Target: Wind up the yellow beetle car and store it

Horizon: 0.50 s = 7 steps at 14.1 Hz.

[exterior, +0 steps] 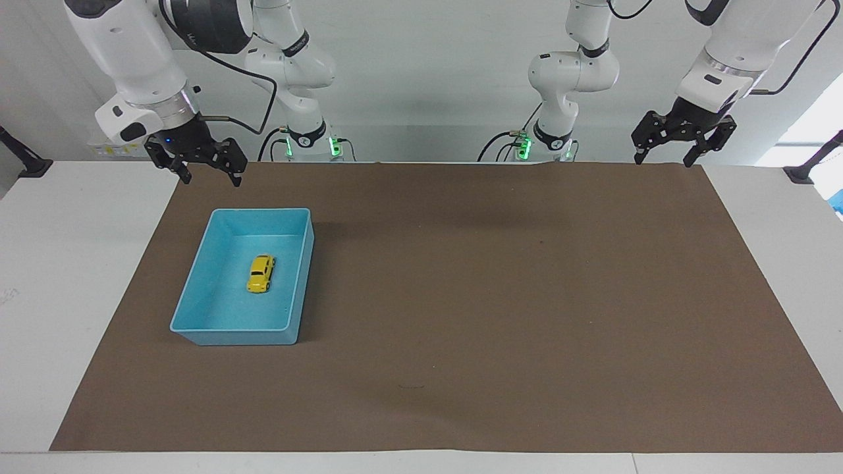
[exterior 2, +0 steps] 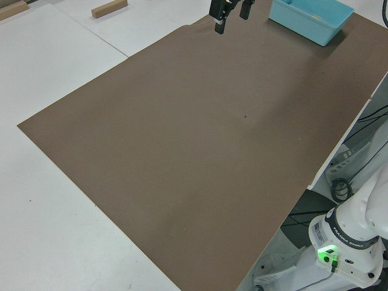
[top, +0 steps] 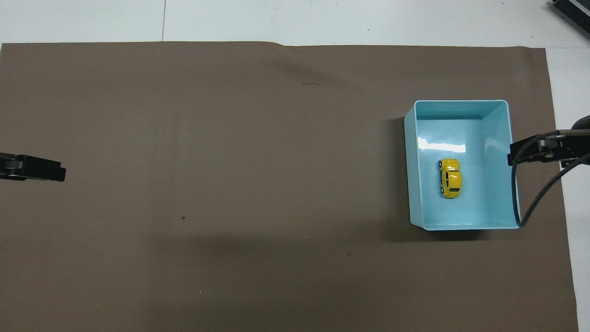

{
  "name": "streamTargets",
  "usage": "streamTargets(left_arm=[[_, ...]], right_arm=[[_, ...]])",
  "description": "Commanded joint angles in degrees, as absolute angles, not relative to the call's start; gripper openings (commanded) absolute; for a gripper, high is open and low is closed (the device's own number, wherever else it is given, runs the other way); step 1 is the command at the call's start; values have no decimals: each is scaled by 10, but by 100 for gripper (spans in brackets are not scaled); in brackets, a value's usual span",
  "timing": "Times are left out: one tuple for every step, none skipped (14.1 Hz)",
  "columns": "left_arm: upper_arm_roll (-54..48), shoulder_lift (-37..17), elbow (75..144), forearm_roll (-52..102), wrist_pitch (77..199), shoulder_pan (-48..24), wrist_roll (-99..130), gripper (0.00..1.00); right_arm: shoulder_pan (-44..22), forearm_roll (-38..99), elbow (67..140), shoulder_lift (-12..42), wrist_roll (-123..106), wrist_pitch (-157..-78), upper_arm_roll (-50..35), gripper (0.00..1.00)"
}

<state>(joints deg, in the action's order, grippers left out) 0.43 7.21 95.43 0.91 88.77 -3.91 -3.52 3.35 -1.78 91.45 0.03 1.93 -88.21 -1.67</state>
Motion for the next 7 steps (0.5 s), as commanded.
streamTargets(left_arm=[[-1,75,949,9,876,-29,-43,100],[-1,75,949,9,876,-29,-43,100],[-1,75,949,9,876,-29,-43,100],[-1,75,949,9,876,-29,-43,100],[-1,75,949,9,876,-29,-43,100],[-1,75,949,9,876,-29,-43,100],[-1,75,949,9,876,-29,-43,100]], right_arm=[[37,-12,917,-11,1,-875,-18,100],[37,-11,918,-12,1,-875,-17,100],[37,-11,918,-13,1,-875,-16,100],[37,-11,918,-13,1,-875,-15,100],[37,-11,918,-13,1,-875,-14,100],[37,-11,918,-13,1,-875,-15,100],[37,-11,919,-13,2,-875,-15,100]])
